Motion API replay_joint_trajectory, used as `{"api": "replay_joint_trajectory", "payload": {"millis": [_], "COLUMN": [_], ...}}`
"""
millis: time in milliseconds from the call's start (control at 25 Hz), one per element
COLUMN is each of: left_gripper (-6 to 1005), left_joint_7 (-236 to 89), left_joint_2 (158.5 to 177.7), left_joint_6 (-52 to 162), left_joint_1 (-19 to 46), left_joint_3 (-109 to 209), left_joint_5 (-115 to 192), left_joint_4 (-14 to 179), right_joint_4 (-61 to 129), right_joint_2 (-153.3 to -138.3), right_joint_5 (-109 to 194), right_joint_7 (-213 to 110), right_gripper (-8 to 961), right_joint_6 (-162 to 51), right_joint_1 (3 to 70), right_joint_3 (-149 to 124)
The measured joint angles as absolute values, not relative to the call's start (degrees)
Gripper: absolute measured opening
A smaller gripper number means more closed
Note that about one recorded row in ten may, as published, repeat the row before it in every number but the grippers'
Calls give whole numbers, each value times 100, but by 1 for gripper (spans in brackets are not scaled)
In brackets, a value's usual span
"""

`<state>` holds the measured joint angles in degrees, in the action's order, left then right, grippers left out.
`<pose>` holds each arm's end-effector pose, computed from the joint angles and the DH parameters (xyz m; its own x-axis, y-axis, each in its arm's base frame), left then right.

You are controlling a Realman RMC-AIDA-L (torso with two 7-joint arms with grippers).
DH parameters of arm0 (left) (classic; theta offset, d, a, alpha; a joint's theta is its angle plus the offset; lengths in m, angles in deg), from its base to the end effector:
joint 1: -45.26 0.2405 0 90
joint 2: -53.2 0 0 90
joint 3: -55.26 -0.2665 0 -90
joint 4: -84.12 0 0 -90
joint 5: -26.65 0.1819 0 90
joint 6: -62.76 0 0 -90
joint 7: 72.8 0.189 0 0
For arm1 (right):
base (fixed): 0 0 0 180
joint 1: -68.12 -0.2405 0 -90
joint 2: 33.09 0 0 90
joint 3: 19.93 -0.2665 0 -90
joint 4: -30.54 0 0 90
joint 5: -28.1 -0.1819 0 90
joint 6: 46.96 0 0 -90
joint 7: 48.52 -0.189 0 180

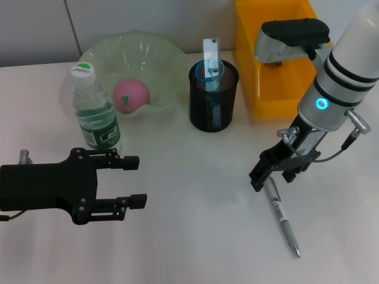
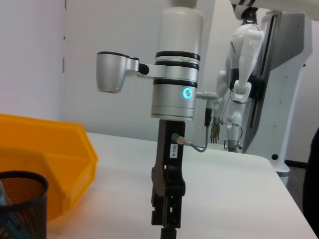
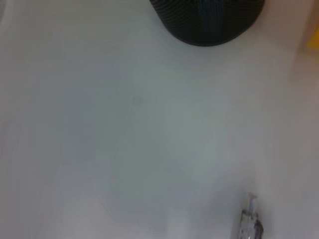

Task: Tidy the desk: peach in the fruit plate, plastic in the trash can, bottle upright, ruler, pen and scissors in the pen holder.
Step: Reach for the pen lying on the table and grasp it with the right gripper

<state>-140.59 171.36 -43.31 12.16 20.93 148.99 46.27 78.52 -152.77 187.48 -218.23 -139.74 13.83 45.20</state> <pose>-0.2131 0.2920 -0.0359 0.8577 0.1374 0.4954 0.1668 -0.9859 -0.0153 0.2140 0.3613 -0.0624 0.2410 -0.9512 0.1928 -0.8127 -0.3064 -0.4956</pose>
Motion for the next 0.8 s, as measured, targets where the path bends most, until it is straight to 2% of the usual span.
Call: {"api": "replay_joint_trajectory", "payload": {"millis": [800], "left_gripper": [737], "left_joint_7": [-14068], "left_joint_2": [17150], "left_joint_6": [-4571], "left_joint_1": [1196], "left_joint_3": [2081], "left_joint_5": [14884], "left_joint_4": [4539], "right_joint_4": [7507], "right_joint_2": [-15270], "right_joint_5": [18894], "right_joint_7": [-21811], "right_gripper": [746], "right_joint_6": [-13697], "right_joint_1": [1390], "right_joint_3": [4247]}}
